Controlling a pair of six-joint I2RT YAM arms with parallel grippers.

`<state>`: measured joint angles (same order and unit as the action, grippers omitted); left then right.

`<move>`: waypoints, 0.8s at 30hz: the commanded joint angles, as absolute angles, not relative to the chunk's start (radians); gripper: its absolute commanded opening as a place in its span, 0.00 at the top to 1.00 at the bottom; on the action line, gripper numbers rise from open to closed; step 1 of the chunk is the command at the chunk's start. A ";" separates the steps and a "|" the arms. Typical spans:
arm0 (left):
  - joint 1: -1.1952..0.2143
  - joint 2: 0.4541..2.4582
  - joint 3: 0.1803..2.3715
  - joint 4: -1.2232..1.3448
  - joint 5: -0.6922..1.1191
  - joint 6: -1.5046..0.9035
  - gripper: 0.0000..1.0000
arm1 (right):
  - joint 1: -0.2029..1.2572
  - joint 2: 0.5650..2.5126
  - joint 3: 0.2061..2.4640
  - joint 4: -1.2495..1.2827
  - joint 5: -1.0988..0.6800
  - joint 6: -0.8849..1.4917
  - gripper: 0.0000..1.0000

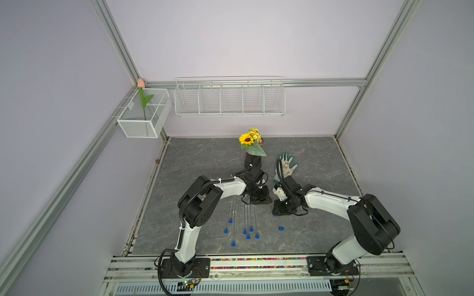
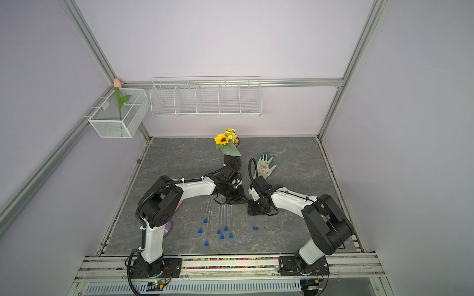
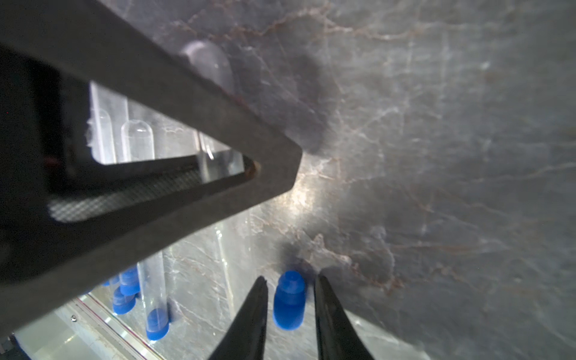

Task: Remove stoppers from test tubes
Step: Place the stopper at the center of the board.

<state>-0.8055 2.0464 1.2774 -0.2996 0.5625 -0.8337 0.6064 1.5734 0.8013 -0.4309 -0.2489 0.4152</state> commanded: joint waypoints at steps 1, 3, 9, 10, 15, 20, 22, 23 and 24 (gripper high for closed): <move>-0.817 2.093 1.283 -0.299 0.522 -0.831 0.91 | 0.608 1.601 0.773 -0.431 -0.241 0.414 0.68; -0.817 2.096 1.282 -0.298 0.523 -0.832 0.88 | 0.608 1.600 0.770 -0.432 -0.239 0.414 0.67; -0.818 2.097 1.284 -0.298 0.524 -0.834 0.77 | 0.607 1.588 0.770 -0.441 -0.232 0.414 0.61; -0.817 2.097 1.284 -0.299 0.524 -0.833 0.75 | 0.608 1.584 0.771 -0.443 -0.229 0.414 0.60; -0.818 2.092 1.285 -0.296 0.522 -0.837 0.70 | 0.607 1.559 0.770 -0.457 -0.217 0.414 0.53; -0.817 2.086 1.280 -0.293 0.520 -0.841 0.68 | 0.607 1.520 0.774 -0.484 -0.194 0.413 0.47; -0.818 2.085 1.278 -0.289 0.521 -0.844 0.68 | 0.607 1.503 0.776 -0.499 -0.187 0.412 0.46; -0.818 2.084 1.277 -0.288 0.521 -0.845 0.68 | 0.607 1.492 0.778 -0.507 -0.180 0.411 0.45; -0.819 2.083 1.277 -0.288 0.521 -0.846 0.68 | 0.606 1.481 0.779 -0.513 -0.176 0.412 0.45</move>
